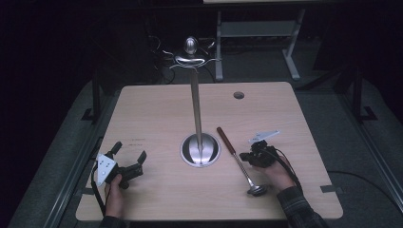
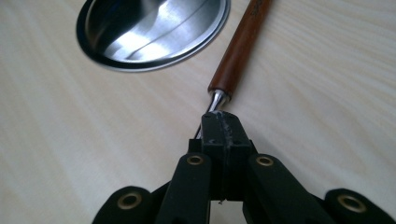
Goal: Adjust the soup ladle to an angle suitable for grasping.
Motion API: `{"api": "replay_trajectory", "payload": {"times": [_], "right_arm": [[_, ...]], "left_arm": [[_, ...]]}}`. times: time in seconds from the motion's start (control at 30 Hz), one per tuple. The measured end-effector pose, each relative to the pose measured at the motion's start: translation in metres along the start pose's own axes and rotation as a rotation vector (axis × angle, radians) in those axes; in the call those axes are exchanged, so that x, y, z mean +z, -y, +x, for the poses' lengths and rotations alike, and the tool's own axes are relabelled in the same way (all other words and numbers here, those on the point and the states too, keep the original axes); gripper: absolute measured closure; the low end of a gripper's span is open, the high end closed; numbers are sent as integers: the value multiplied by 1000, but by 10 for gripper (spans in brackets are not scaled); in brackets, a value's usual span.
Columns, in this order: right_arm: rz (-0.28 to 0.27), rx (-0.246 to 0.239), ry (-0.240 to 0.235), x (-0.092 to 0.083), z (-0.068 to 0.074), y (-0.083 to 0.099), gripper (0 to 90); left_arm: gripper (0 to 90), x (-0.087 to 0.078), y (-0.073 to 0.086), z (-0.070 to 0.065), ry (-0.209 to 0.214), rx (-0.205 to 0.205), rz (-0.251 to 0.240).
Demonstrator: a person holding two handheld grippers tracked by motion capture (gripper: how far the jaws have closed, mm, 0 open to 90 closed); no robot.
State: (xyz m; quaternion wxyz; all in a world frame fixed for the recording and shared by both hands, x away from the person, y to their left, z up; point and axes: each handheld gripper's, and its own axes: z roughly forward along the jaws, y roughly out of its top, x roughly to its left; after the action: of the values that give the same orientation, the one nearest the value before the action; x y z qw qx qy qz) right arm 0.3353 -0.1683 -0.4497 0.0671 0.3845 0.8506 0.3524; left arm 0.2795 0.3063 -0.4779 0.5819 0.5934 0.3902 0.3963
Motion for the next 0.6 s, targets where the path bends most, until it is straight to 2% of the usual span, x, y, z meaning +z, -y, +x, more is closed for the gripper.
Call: {"api": "replay_trajectory", "payload": {"times": [0.2, 0.3, 0.6], "right_arm": [[85, 4, -40, -12, 12, 5, 896], [142, -16, -47, -14, 19, 6, 896], [268, -44, -53, -6, 34, 3, 896]], "left_arm": [[0, 0, 0, 0, 0, -1, 1], [0, 0, 0, 0, 1, -2, 0], [0, 0, 0, 0, 2, -1, 1]]}}
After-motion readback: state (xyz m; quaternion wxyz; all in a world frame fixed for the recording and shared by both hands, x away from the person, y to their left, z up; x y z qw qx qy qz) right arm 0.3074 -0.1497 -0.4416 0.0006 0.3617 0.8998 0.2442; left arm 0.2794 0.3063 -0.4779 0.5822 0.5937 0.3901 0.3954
